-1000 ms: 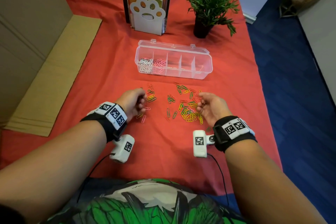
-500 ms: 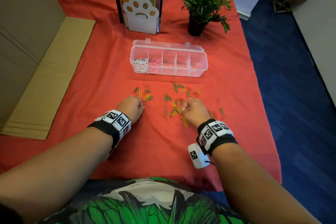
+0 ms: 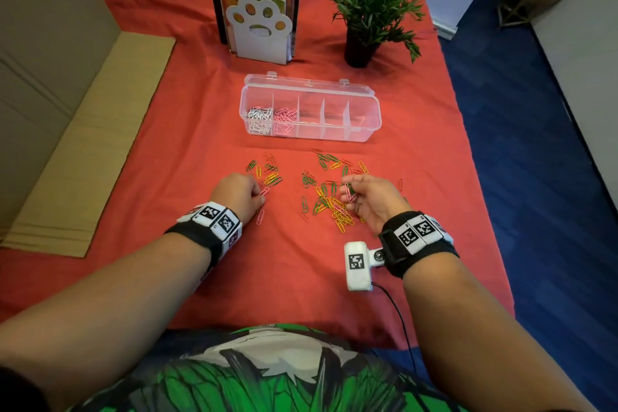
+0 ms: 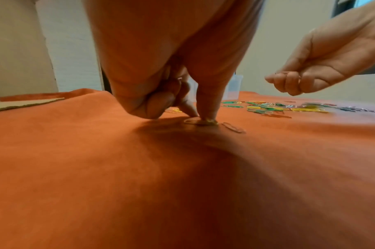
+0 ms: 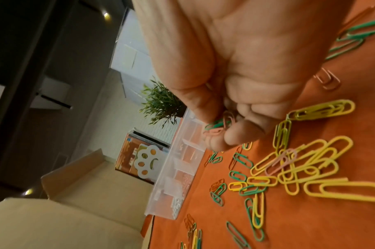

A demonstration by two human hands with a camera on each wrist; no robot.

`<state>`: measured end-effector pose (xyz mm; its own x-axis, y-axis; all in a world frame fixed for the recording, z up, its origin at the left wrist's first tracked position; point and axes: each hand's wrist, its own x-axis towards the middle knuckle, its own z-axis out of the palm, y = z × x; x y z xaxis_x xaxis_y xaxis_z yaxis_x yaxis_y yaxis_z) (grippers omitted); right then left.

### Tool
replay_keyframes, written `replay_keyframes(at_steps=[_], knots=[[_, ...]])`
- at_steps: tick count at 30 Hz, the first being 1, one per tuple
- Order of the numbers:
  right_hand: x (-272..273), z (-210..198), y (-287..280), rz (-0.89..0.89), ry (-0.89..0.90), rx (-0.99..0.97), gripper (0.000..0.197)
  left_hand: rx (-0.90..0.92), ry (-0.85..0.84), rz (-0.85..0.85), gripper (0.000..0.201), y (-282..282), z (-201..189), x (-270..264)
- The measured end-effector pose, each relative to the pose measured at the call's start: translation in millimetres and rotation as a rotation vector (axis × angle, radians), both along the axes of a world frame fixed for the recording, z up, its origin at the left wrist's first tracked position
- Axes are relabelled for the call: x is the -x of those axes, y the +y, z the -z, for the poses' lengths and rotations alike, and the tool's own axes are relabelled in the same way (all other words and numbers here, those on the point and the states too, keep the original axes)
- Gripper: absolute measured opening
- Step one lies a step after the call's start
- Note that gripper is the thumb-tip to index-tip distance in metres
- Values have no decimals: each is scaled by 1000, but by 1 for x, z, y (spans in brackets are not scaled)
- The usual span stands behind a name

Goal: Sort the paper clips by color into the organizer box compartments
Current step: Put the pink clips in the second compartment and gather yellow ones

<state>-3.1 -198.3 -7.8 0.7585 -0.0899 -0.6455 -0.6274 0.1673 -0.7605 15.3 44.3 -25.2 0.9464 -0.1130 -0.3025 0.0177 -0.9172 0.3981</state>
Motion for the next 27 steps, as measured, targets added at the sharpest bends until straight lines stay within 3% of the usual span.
replay_keyframes(at_steps=[4,7,9,12,13,15,17,19,21,25,27], knots=[[1,-4,2,-5,-11,24,26,-1,14,25,13,-2,2,-2],[0,-5,4,-48,-29,103,26,85,55,-71,14,-2,-2,-4],[0,-3,3,-75,-49,143,28,345,225,-221,13,-4,-10,-5],[-1,-4,2,-91,-77,118,34,1036,508,-446,1,-5,-23,-3],[-1,-5,1,-95,-86,83,35,1209,598,-461,6,-4,-29,-3],[-2,-6,2,-88,-94,13,36,1393,708,-437,14,0,-38,-1],[-3,-7,2,-76,-91,2,37,1422,740,-480,21,0,-39,-2],[-6,-5,2,-79,-80,87,38,1290,720,-559,22,-5,-36,-3],[-9,0,2,-124,-64,240,38,960,596,-502,23,-9,-29,-2],[-12,8,1,-236,-38,435,38,12,254,-9,29,-7,-15,8],[-10,10,-2,-233,-66,513,41,-180,174,79,33,-6,-11,13]])
